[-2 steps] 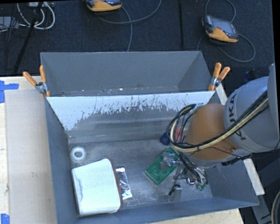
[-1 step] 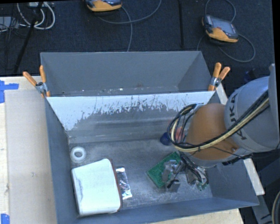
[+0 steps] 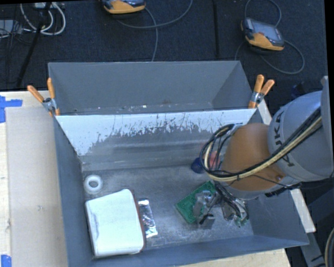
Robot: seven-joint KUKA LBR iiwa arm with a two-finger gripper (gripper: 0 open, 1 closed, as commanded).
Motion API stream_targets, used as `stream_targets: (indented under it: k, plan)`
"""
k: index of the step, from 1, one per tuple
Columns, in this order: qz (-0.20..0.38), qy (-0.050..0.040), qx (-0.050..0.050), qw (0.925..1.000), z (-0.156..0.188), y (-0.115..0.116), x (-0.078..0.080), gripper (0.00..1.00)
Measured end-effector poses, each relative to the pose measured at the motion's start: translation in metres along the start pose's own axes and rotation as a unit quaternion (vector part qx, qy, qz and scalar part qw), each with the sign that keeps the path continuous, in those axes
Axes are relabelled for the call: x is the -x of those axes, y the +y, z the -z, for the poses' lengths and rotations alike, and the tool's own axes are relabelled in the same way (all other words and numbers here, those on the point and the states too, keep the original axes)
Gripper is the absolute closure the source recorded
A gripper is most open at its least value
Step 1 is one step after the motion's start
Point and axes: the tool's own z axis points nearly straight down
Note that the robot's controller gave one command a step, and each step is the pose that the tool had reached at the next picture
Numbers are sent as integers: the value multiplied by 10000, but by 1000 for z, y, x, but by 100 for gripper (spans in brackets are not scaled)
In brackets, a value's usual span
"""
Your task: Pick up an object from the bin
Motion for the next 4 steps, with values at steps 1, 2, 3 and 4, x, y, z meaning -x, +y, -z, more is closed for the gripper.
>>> stream_targets:
  k: [1, 2, 3, 4]
  plan:
    - [8, 0, 0, 10000, 0, 0, 0, 100]
    - [17, 0, 1, 10000, 0, 0, 0, 100]
    - [22, -1, 1, 10000, 0, 0, 0, 100]
    - [-41, -3, 12, 10000, 11, 44, -6, 100]
